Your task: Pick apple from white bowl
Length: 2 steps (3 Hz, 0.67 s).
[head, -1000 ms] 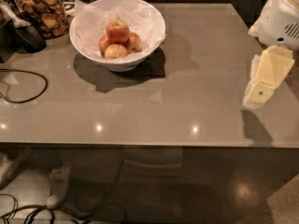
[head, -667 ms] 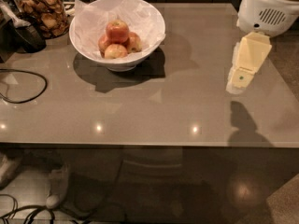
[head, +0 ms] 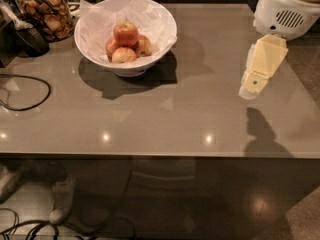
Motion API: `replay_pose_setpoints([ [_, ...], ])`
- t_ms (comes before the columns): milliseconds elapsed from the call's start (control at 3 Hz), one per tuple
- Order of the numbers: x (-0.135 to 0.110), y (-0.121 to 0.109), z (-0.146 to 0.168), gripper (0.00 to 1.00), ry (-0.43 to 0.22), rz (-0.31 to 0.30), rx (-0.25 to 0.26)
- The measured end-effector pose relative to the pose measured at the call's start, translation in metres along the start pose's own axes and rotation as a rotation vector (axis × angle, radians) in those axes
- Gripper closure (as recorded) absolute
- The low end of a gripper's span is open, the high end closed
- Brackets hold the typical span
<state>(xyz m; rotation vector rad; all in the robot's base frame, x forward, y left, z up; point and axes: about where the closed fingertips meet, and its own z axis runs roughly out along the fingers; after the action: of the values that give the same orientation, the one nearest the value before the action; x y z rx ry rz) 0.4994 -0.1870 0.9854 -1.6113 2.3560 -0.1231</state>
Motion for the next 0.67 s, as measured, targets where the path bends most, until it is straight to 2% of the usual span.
replay_pose_setpoints([
  [333, -0.033, -0.023, -0.004, 0.0, -0.09, 0.028, 0.024],
  [667, -0.071, -0.052, -0.018, 0.0, -0.139, 0.013, 0.058],
])
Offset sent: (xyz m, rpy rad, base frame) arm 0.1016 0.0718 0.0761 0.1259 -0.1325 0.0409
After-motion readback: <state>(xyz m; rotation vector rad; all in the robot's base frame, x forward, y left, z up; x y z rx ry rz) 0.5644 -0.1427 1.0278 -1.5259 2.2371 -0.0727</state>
